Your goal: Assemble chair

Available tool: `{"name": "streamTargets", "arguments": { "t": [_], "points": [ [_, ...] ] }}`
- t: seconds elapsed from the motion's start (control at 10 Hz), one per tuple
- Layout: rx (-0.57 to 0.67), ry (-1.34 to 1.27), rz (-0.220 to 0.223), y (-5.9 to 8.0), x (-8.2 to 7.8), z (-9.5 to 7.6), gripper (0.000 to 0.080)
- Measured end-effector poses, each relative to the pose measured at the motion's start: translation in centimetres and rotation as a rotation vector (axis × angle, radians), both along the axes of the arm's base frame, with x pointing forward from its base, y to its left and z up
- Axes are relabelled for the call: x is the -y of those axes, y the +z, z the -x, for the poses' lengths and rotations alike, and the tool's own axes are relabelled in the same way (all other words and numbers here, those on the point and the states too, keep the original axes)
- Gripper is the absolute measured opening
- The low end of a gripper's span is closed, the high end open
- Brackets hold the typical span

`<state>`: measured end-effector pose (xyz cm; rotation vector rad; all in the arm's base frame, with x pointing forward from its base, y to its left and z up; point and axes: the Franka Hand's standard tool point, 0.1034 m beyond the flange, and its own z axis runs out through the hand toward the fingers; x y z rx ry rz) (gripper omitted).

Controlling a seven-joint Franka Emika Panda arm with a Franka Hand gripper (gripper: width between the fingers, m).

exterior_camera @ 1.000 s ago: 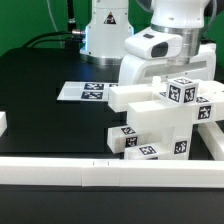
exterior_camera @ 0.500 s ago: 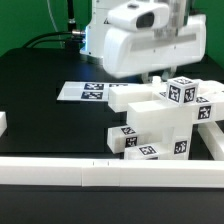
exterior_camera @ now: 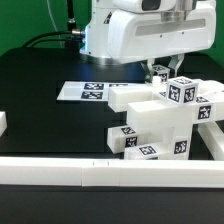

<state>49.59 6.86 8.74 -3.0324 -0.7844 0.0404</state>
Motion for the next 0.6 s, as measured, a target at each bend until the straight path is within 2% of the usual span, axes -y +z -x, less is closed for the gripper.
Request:
{"name": "streamTargets", "arguments": {
  "t": [0.1,0.5,0.6],
  "points": [
    [0.0,0.005,0.0,0.2,0.1,-0.1,0.0284],
    [-0.019,0.01,-0.008,3.2,1.4,-3.2,0.0284],
    [-0.031,0.011,-0.006,3.1,1.3,-3.4,0.0284]
  ]
}}
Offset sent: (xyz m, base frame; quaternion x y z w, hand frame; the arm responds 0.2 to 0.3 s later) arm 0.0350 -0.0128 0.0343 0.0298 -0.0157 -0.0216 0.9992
